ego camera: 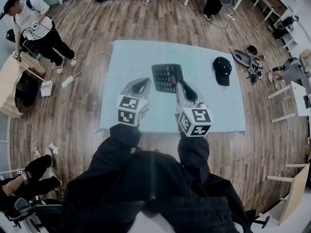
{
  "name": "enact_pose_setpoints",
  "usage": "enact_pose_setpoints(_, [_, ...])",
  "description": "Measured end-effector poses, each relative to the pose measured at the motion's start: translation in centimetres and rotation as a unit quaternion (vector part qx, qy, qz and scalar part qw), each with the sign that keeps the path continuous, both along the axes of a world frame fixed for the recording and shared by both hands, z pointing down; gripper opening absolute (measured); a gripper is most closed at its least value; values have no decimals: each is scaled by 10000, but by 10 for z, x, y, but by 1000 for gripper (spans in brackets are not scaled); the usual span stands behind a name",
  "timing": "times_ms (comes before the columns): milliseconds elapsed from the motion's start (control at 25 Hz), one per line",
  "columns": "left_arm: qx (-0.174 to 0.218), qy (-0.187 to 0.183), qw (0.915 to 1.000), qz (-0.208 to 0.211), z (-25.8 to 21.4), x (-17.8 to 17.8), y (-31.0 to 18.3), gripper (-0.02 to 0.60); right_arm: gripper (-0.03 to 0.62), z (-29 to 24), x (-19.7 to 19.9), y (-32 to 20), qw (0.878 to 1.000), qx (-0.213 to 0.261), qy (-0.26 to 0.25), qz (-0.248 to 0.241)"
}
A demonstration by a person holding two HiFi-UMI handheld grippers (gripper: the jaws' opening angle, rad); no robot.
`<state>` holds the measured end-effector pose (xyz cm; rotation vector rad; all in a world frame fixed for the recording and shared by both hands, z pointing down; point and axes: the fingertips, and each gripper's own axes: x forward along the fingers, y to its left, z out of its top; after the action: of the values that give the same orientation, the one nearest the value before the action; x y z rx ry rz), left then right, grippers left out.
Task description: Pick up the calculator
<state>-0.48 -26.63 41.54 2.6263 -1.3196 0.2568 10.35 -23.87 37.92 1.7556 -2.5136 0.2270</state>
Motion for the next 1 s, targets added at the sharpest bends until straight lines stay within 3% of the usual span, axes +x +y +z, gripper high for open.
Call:
enact_pose_setpoints(240, [437,60,9990,20,-41,-5,-6,2,41,-38,4,0,9990,437,55,56])
enact_pose_setpoints(1000, [1145,215,9932,69,-97,1,-4,2,43,-83,15,8,9919,1210,99,362])
